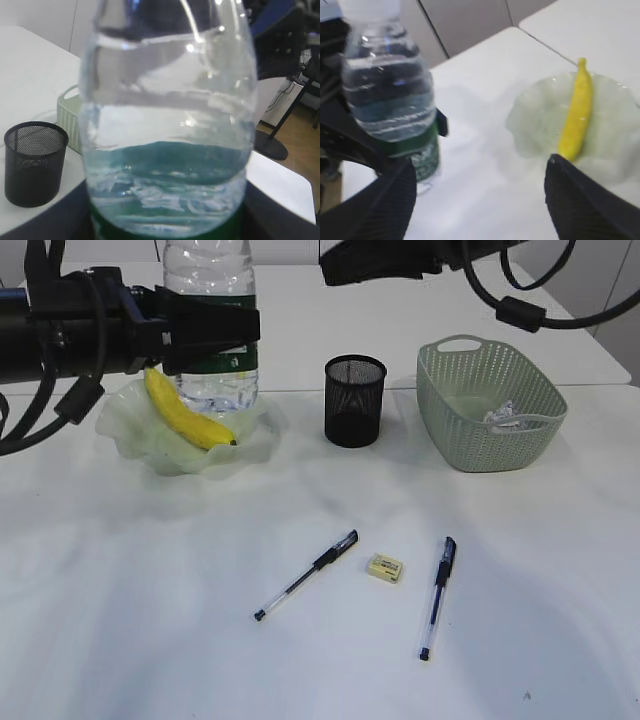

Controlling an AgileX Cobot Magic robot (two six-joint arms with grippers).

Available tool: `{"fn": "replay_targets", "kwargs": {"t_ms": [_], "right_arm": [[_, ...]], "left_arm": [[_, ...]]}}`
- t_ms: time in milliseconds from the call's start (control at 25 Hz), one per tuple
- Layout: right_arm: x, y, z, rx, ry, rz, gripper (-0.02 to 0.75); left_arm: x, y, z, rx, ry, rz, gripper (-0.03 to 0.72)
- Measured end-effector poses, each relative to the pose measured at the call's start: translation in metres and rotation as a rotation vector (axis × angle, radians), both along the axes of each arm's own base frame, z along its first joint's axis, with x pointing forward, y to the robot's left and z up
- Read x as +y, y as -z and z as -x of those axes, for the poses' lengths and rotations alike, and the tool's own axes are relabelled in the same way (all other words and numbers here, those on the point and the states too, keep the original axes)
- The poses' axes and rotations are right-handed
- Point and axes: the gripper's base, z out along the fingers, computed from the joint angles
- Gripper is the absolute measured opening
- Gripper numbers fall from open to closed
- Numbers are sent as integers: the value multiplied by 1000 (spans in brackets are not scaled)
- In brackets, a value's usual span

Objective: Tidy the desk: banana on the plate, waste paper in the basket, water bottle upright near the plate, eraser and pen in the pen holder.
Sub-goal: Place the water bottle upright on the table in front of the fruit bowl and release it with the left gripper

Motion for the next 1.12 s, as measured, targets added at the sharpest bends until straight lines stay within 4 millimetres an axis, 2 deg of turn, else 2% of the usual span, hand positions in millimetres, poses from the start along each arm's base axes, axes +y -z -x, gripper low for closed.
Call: {"fn": "replay_targets", "kwargs": {"t_ms": [200, 480, 800, 1120], "right_arm": [[-17, 10, -14, -110, 127, 197, 589], [-51, 10, -30, -171, 289, 247, 589], [-86, 12, -37, -62, 482, 230, 589], [-103, 22, -42, 91, 740, 243, 589]], "left_arm": [[0, 0, 0, -2, 6, -4, 409], [0, 0, 1, -4, 13, -8, 409], [0, 0, 1, -4, 13, -8, 409], [0, 0, 1, -11, 13, -12, 409]]}}
